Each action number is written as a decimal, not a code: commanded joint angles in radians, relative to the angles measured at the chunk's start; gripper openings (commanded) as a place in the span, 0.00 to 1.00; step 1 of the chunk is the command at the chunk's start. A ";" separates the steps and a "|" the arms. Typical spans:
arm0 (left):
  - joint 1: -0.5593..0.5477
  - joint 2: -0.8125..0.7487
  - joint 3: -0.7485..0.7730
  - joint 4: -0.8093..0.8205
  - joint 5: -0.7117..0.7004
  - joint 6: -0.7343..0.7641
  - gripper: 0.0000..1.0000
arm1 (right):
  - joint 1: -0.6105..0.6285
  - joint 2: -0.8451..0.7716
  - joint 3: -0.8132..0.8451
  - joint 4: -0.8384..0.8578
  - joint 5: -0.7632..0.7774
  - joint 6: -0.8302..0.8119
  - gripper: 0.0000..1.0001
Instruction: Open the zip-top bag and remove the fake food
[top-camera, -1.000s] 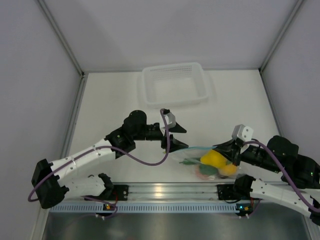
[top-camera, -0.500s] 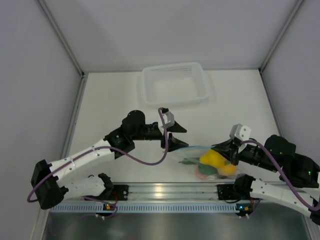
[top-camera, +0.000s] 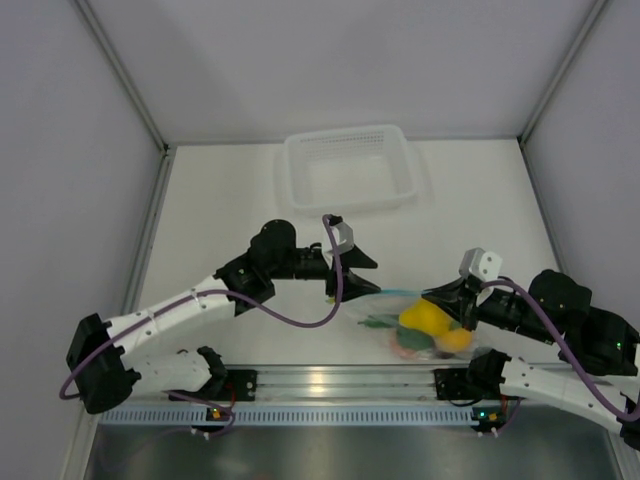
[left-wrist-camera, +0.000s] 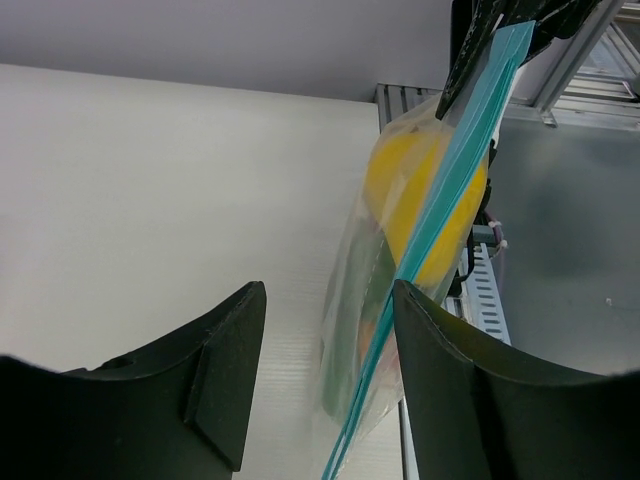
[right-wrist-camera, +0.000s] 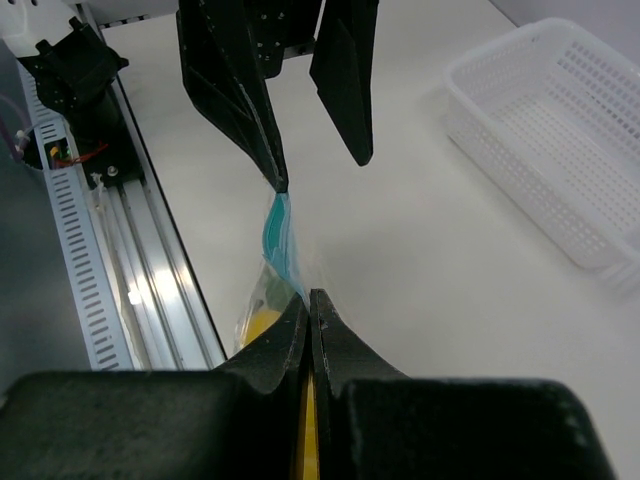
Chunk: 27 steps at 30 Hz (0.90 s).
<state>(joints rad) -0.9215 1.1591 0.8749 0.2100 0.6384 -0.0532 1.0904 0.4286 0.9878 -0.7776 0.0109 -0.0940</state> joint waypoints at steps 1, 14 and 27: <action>-0.005 0.010 0.019 0.071 0.011 -0.007 0.59 | 0.014 0.004 0.003 0.089 0.003 0.000 0.00; -0.019 0.037 -0.019 0.120 0.050 -0.019 0.59 | 0.014 0.006 -0.012 0.109 0.034 0.014 0.00; -0.019 0.028 -0.045 0.120 0.046 -0.014 0.54 | 0.014 -0.019 -0.023 0.141 0.026 0.031 0.00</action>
<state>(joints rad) -0.9367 1.1976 0.8486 0.2699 0.6682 -0.0696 1.0904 0.4259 0.9695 -0.7502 0.0544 -0.0757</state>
